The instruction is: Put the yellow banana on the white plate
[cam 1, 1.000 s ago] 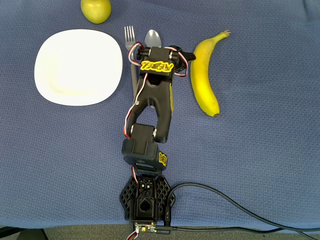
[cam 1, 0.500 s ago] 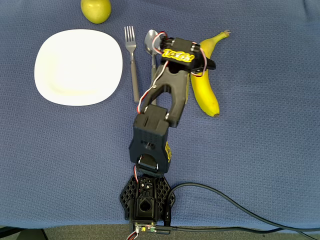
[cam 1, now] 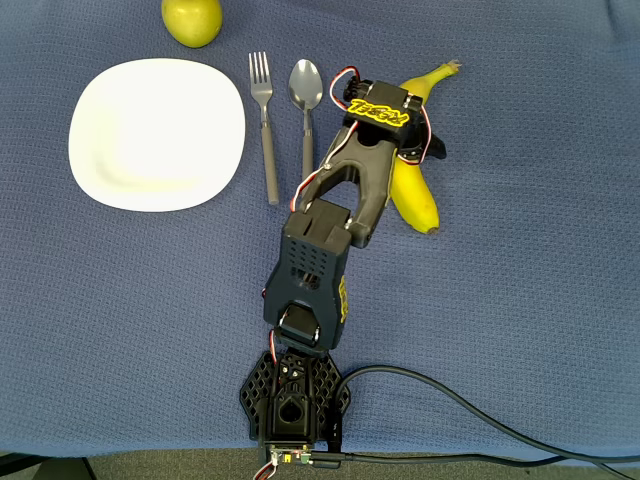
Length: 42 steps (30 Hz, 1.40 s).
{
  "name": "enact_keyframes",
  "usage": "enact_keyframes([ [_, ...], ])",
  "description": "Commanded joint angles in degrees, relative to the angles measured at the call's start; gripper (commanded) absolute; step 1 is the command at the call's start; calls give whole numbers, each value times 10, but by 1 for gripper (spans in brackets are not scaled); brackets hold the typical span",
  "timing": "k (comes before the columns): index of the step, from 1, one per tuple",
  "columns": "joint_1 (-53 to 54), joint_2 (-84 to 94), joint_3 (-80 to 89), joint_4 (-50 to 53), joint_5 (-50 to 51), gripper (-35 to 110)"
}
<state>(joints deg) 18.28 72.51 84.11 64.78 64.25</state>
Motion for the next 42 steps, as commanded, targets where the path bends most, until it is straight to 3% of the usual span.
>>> enact_keyframes([
  [1, 12, -2, -41, -5, -12, 31],
  [8, 20, -41, -70, -6, -19, 27],
  [12, 23, -47, -69, -10, -26, 19],
  [16, 24, -52, -62, -11, -29, 0],
  [29, 4, 62, -22, 55, -36, 0],
  [42, -40, 221, -20, 198, -46, 0],
])
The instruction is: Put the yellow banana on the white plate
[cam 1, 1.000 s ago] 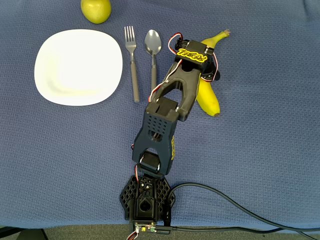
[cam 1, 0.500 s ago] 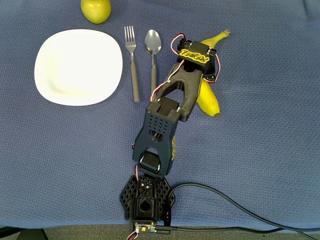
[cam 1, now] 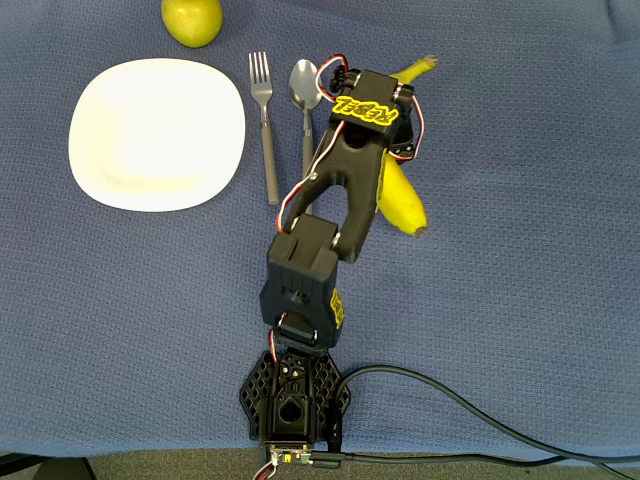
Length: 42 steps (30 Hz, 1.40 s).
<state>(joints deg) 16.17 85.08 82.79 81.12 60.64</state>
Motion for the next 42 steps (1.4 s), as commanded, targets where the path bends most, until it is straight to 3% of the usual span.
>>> enact_keyframes([
  [1, -25, 106, 1, 44, -11, 0],
  [11, -162, 239, 87, 106, -16, 0],
  [18, -300, 267, 107, 76, 26, 0],
  [42, -465, -35, -157, 37, 81, 0],
])
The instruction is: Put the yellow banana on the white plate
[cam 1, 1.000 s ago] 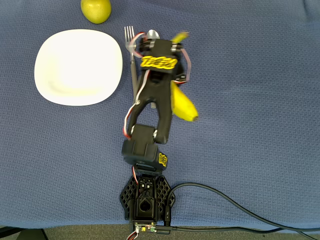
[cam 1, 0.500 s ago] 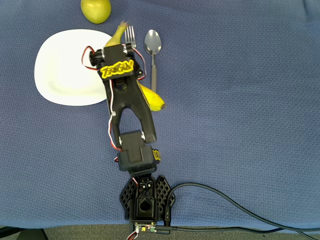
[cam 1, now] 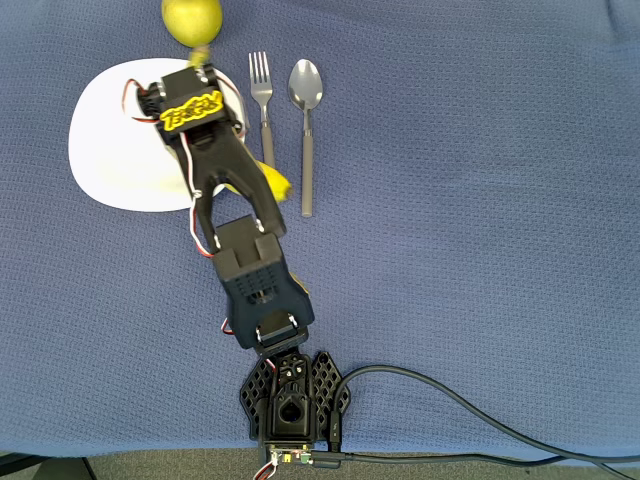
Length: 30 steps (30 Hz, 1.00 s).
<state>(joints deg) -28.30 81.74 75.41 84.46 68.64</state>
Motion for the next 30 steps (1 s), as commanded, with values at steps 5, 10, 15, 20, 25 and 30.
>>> enact_keyframes([
  [5, -41, -44, -129, 15, 4, 0],
  [10, -46, -83, -149, 17, 4, 0],
  [15, -49, -120, -177, 18, 4, 0],
  [20, -56, -157, -217, 18, -15, 0],
  [25, -74, -182, -253, 23, -39, 0],
  [30, -85, -205, -272, 27, -52, 0],
])
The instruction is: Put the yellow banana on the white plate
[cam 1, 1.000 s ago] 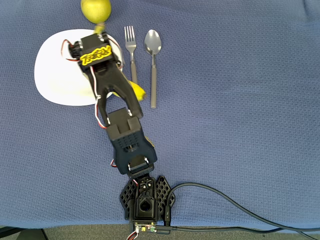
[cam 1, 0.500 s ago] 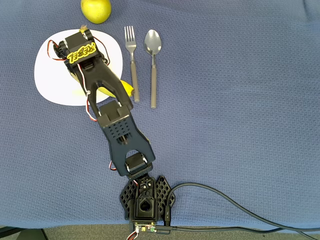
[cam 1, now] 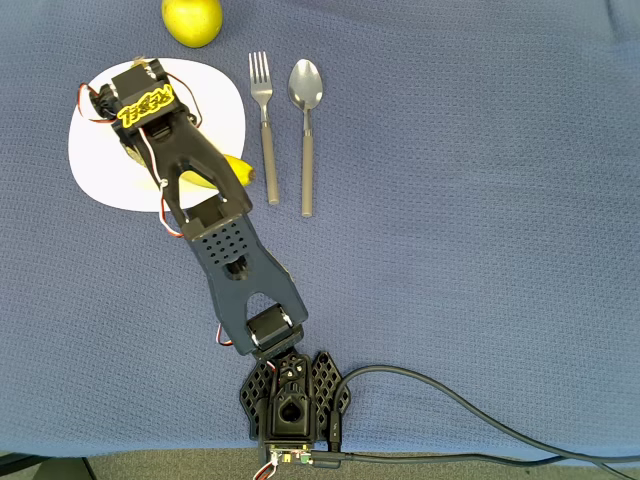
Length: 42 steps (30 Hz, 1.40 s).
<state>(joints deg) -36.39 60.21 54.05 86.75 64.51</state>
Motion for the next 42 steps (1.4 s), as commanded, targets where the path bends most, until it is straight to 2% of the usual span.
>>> enact_keyframes([
  [1, -5, 5, -63, 4, -14, 0],
  [15, -11, -25, -89, 2, -28, 1],
  [18, -11, -25, -75, 4, -29, 20],
  [22, -11, -25, -64, 4, -27, 24],
  [26, -10, -27, -60, 8, -19, 38],
  [30, -11, -22, -57, 39, -14, 35],
  [38, -22, 63, -47, 131, -10, 20],
  [42, 4, 163, 42, 128, -21, 2],
])
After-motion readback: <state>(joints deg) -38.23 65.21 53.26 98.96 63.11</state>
